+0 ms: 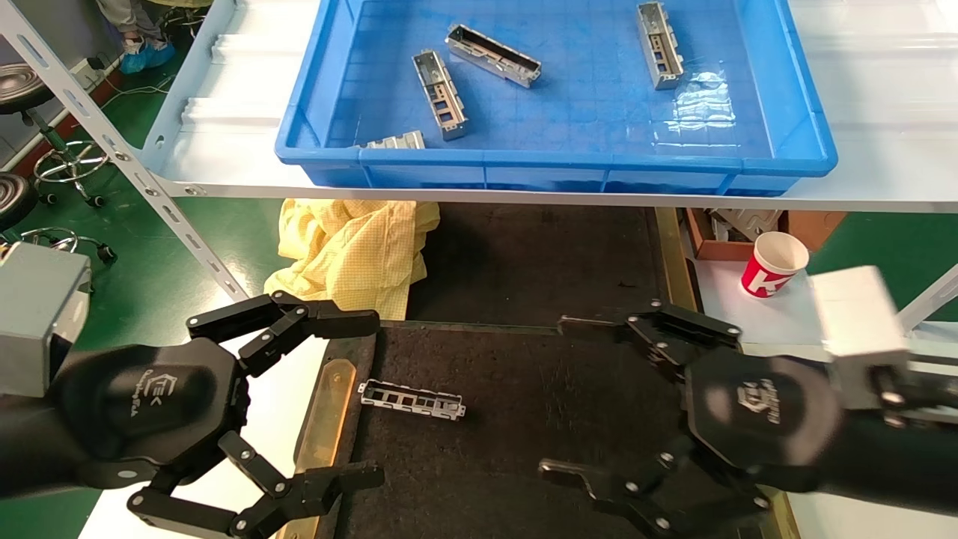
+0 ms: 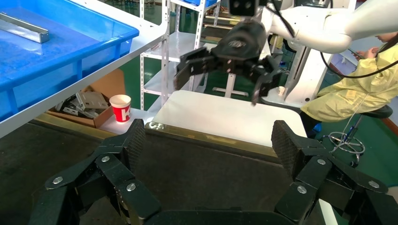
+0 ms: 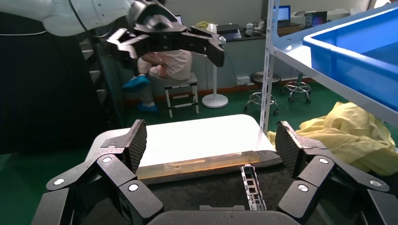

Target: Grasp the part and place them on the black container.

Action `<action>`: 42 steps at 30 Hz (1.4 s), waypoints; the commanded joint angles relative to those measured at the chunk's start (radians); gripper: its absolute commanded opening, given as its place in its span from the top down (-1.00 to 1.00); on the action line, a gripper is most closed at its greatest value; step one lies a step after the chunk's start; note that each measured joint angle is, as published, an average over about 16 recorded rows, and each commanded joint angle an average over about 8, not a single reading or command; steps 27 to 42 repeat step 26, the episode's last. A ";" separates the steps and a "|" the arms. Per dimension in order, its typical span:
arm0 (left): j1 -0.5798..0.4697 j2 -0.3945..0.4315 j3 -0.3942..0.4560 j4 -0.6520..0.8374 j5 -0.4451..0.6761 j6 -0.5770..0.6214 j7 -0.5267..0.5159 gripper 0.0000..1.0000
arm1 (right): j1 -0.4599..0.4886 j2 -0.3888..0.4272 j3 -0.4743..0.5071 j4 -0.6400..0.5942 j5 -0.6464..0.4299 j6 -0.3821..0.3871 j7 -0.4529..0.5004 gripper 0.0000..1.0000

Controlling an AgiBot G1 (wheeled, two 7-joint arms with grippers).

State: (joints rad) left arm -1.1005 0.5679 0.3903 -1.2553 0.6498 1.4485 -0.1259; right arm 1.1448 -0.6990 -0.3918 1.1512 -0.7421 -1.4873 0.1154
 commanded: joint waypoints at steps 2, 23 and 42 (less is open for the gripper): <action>0.000 0.000 0.000 0.000 0.000 0.000 0.000 -1.00 | -0.027 0.033 0.042 0.050 0.004 -0.003 0.027 -1.00; 0.000 0.000 0.000 0.000 0.000 0.000 0.000 -1.00 | -0.079 0.098 0.125 0.148 0.015 -0.010 0.076 -1.00; 0.000 0.000 0.000 0.000 0.000 0.000 0.000 -1.00 | -0.078 0.096 0.123 0.146 0.015 -0.010 0.075 -1.00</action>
